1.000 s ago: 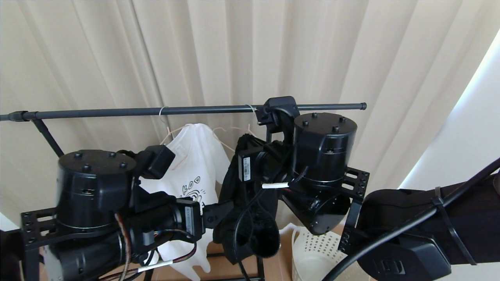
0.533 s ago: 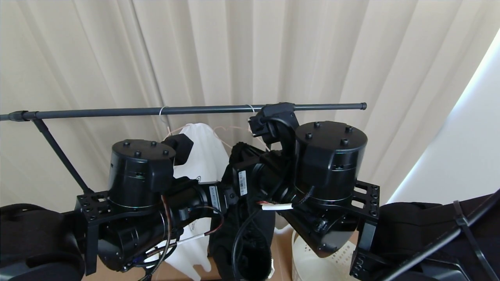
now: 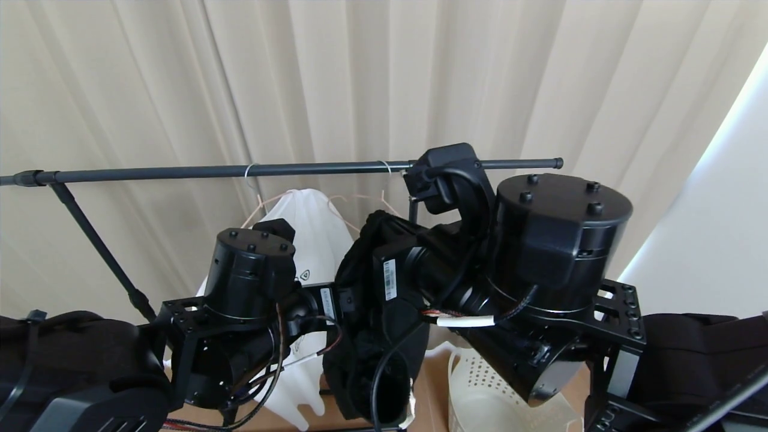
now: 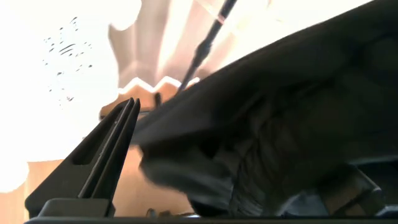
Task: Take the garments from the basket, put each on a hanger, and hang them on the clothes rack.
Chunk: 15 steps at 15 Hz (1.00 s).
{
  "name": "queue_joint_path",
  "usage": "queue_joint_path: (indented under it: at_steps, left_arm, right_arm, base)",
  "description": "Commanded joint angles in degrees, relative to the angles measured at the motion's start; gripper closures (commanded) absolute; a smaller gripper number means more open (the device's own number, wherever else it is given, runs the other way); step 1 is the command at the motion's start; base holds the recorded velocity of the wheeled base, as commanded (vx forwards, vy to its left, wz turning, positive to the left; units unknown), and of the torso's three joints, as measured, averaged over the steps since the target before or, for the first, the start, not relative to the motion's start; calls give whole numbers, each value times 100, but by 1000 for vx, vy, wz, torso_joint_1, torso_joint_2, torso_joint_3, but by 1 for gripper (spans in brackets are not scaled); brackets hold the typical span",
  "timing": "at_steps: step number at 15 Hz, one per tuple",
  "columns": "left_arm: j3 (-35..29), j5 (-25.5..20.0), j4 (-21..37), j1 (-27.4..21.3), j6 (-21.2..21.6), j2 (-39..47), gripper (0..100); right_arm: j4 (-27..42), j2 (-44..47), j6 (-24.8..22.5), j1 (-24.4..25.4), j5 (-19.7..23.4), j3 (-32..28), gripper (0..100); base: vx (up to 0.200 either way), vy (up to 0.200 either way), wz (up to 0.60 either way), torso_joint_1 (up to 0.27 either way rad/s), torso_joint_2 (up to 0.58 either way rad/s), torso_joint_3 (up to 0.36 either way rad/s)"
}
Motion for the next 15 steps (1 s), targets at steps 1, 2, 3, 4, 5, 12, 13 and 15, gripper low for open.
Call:
queue_joint_path:
  at_steps: [1,2,3,4,5,12,13,15]
  left_arm:
    - [243,25,-10,111,10,-16,0]
    - [348,25,-1,146,10,-16,0]
    - [445,25,-1,155,10,-25,0]
    - [524,25,-1,181,19,-42,0]
    - [603,25,-10,225,19,-42,0]
    - [946,34,-10,313,19,-25,0]
    - [981,34,-10,313,19,-16,0]
    - [964,34,-10,313,28,-42,100]
  right_arm:
    - [0,-293,-73,-183,-1,106,100]
    - [0,-372,-99,-254,-1,106,100]
    - [0,-416,-108,-377,-1,115,100]
    - [0,-460,-117,-465,-1,124,100]
    - [9,-486,-125,-526,-1,176,100]
    - [0,-583,-310,-904,69,273,100]
    - [9,-635,-398,-1001,122,361,100]
    - [18,-802,-521,-1027,439,572,100]
  base:
    - [0,0,0,0,0,0]
    - [0,0,0,0,0,0]
    - [0,0,0,0,0,0]
    - [0,0,0,0,0,0]
    - [0,0,0,0,0,0]
    - [0,0,0,0,0,0]
    - [0,0,0,0,0,0]
    - [0,0,0,0,0,0]
